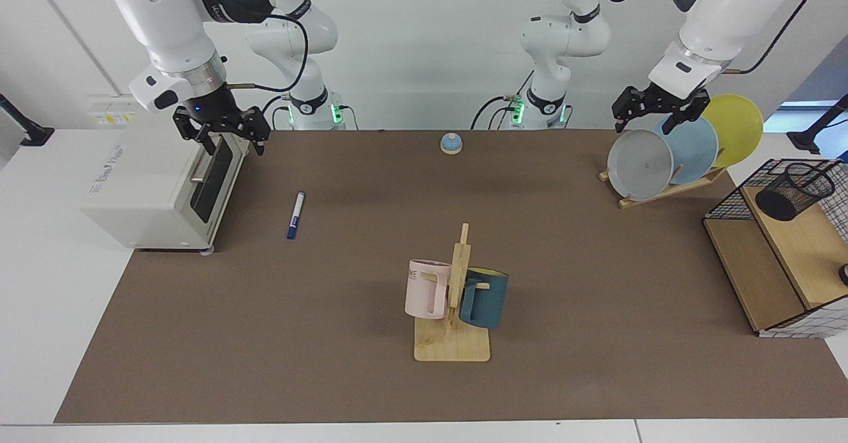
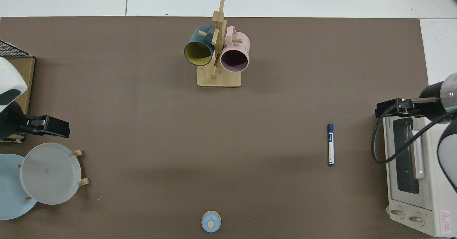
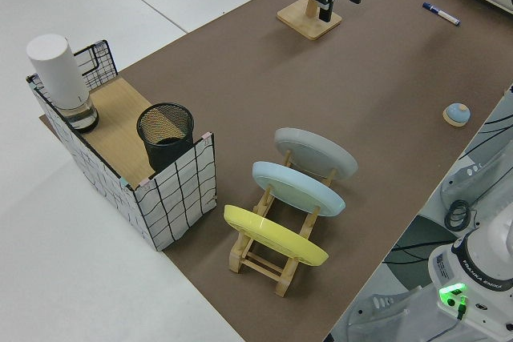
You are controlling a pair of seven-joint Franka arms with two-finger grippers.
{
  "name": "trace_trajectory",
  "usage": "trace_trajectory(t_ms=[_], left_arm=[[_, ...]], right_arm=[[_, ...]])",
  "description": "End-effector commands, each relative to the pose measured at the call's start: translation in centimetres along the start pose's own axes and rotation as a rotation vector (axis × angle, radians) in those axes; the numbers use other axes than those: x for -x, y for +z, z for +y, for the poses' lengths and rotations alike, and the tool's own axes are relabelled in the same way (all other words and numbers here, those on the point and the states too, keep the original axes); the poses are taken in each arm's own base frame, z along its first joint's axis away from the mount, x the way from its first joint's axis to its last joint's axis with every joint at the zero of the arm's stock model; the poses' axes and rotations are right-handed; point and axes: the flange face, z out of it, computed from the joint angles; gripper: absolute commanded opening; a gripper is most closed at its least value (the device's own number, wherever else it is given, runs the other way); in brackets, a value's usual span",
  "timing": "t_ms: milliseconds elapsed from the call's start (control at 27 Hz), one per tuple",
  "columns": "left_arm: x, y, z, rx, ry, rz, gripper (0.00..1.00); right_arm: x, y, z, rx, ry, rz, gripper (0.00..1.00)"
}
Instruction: Put markers into pen holder
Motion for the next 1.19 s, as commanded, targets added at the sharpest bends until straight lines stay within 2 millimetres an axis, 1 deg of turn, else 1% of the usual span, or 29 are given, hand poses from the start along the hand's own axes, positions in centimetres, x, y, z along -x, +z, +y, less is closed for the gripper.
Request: trace_trajectory(t_ms=[0, 37, 148, 296, 370, 444, 556, 667, 778, 926, 1148], left_arm=[[0.3, -0.3, 0.2, 0.001, -0.004, 0.003, 1.0], [0.3, -0.3, 0.2, 0.001, -0.004, 0.003, 1.0], [0.3, -0.3, 0.2, 0.001, -0.004, 0.003, 1.0], [0.3, -0.3, 0.1, 0.001, -0.005, 0.003, 1.0], [0.3, -0.3, 0.1, 0.001, -0.005, 0.003, 1.0], [0.3, -0.3, 0.2, 0.001, -0.004, 0.003, 1.0], [0.3, -0.3, 0.2, 0.001, -0.004, 0.003, 1.0], [0.3, -0.3, 0.1, 0.001, -0.005, 0.003, 1.0], [0.3, -0.3, 0.2, 0.001, -0.004, 0.003, 1.0], [0.3, -0.3, 0.1, 0.001, -0.005, 0.003, 1.0], [0.3, -0.3, 0.1, 0.001, -0.005, 0.003, 1.0]], right_arm=[[0.4, 0.5, -0.1, 0.005, 0.001, 0.023, 1.0], [0.4, 1.4, -0.2, 0.006, 0.003, 0.015, 1.0], [0.5, 5.1, -0.1, 0.007, 0.008, -0.008, 1.0], [0.3, 8.9, -0.3, 0.006, 0.053, 0.004, 1.0], [0.2, 11.4, -0.5, 0.009, 0.074, -0.001, 1.0], [0.0, 14.5, -1.7, 0.012, 0.071, -0.016, 1.0], [-0.1, 18.2, -2.3, 0.016, 0.089, -0.017, 1.0], [0.1, 21.0, -3.3, 0.02, 0.099, -0.023, 1.0], [0.6, 23.3, -3.4, 0.027, 0.128, -0.047, 1.0], [1.6, 26.3, -2.5, 0.033, 0.138, -0.082, 1.0], [2.3, 29.8, -1.8, 0.033, 0.15, -0.077, 1.0]])
